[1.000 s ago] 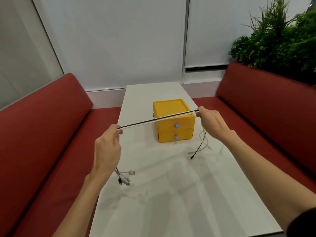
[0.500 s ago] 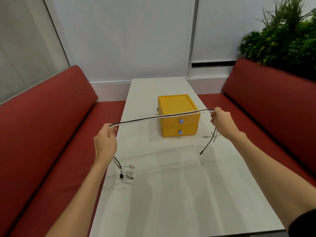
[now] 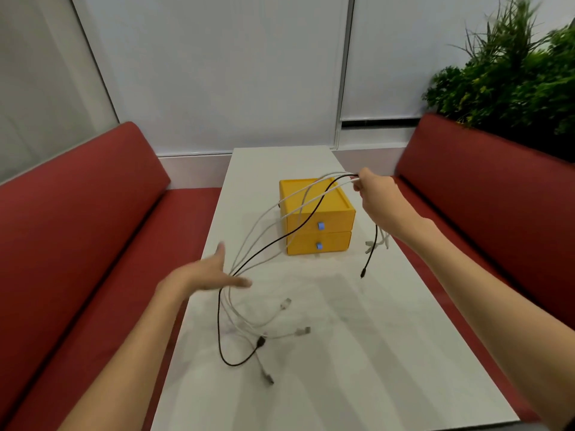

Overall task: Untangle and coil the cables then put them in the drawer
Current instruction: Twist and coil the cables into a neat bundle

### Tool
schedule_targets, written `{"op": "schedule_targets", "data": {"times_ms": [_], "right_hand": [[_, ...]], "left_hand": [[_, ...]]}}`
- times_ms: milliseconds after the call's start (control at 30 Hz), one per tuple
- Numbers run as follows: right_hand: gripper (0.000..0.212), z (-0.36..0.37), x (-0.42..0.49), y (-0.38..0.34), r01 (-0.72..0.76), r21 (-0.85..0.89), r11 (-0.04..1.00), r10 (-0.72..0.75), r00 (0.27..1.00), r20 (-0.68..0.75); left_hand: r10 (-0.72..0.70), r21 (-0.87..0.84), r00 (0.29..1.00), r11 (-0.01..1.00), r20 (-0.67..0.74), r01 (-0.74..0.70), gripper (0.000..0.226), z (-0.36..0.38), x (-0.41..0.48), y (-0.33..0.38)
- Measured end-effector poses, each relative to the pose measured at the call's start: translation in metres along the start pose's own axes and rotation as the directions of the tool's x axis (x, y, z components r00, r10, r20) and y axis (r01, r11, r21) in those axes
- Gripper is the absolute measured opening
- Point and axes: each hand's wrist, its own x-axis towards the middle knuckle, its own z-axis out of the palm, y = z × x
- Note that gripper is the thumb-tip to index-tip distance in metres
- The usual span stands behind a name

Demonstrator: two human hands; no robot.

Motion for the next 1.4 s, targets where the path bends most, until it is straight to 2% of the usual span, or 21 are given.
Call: {"op": "schedule_targets", "data": {"times_ms": [67,133,200,267,333,367,433,500,700,900,1033,1133,1233,1267,1300,1333,1400], "right_hand": [[0.021,-0.004,-0.001,-0.016,0.077,-0.022,0.997,-0.077,0.997,0.021],[0.023,-0.006,-0.003,-0.032,0.164,-0.033,0.986,-0.162,0.986,0.047],[0.025,-0.006,-0.004,-0.045,0.259,-0.058,0.964,-0.255,0.965,0.067],[0.028,-0.008,-0.004,-0.052,0.339,-0.076,0.938,-0.333,0.939,0.088],[0.025,-0.012,-0.005,-0.05,0.375,-0.089,0.923,-0.369,0.926,0.081],[0.022,-0.014,-0.006,-0.046,0.377,-0.086,0.922,-0.372,0.926,0.068],[0.017,-0.014,-0.008,-0.036,0.363,-0.03,0.932,-0.362,0.932,0.034],[0.016,-0.01,-0.011,-0.029,0.334,0.056,0.941,-0.336,0.941,0.039],[0.022,0.022,-0.031,-0.018,0.138,0.365,0.921,-0.142,0.99,-0.016],[0.028,0.054,-0.046,-0.004,-0.034,0.447,0.894,0.029,0.999,0.02],[0.032,0.068,-0.062,0.01,-0.158,0.46,0.874,0.13,0.987,0.092],[0.029,0.071,-0.064,0.015,-0.254,0.397,0.882,0.172,0.958,0.231],[0.016,0.056,-0.048,0.021,-0.313,0.278,0.908,0.161,0.875,0.457],[0.035,0.043,-0.042,0.017,-0.298,0.278,0.913,0.135,0.865,0.484],[0.057,0.028,-0.036,0.009,-0.257,0.319,0.912,0.084,0.879,0.47],[0.07,0.014,-0.032,-0.003,-0.194,0.379,0.905,0.019,0.908,0.418],[0.068,-0.008,-0.022,-0.032,0.001,0.441,0.897,-0.135,0.953,0.272]], "left_hand": [[0.21,-0.077,0.958,0.971,-0.193,-0.228,0.118,-0.012,-0.019,0.045],[0.413,-0.042,0.829,0.886,-0.378,-0.461,0.107,-0.013,-0.031,0.091],[0.538,0.078,0.726,0.822,-0.428,-0.564,0.097,-0.008,-0.034,0.126],[0.582,0.124,0.697,0.797,-0.42,-0.591,0.078,-0.004,-0.033,0.145],[0.591,0.014,0.699,0.768,-0.403,-0.641,0.047,-0.001,-0.028,0.149],[0.583,-0.12,0.714,0.736,-0.388,-0.667,0.04,0.0,-0.026,0.148],[0.53,-0.407,0.774,0.658,-0.347,-0.633,0.041,0.003,-0.022,0.145],[0.497,-0.55,0.81,0.6,-0.312,-0.58,0.038,0.006,-0.02,0.144],[0.404,-0.661,0.832,0.511,-0.381,-0.55,0.034,-0.001,-0.028,0.148],[0.344,-0.702,0.83,0.445,-0.439,-0.556,0.035,-0.002,-0.035,0.145],[0.31,-0.73,0.826,0.389,-0.471,-0.562,0.036,-0.01,-0.04,0.144],[0.324,-0.718,0.835,0.429,-0.445,-0.548,0.035,-0.007,-0.038,0.14],[0.355,-0.628,0.842,0.561,-0.405,-0.539,0.035,-0.008,-0.033,0.139],[0.363,-0.59,0.844,0.603,-0.396,-0.537,0.035,-0.01,-0.032,0.14],[0.37,-0.56,0.846,0.635,-0.384,-0.532,0.034,-0.011,-0.032,0.142],[0.379,-0.537,0.849,0.658,-0.37,-0.528,0.033,-0.011,-0.031,0.144],[0.401,-0.505,0.851,0.686,-0.339,-0.524,0.032,-0.009,-0.029,0.151]]}}
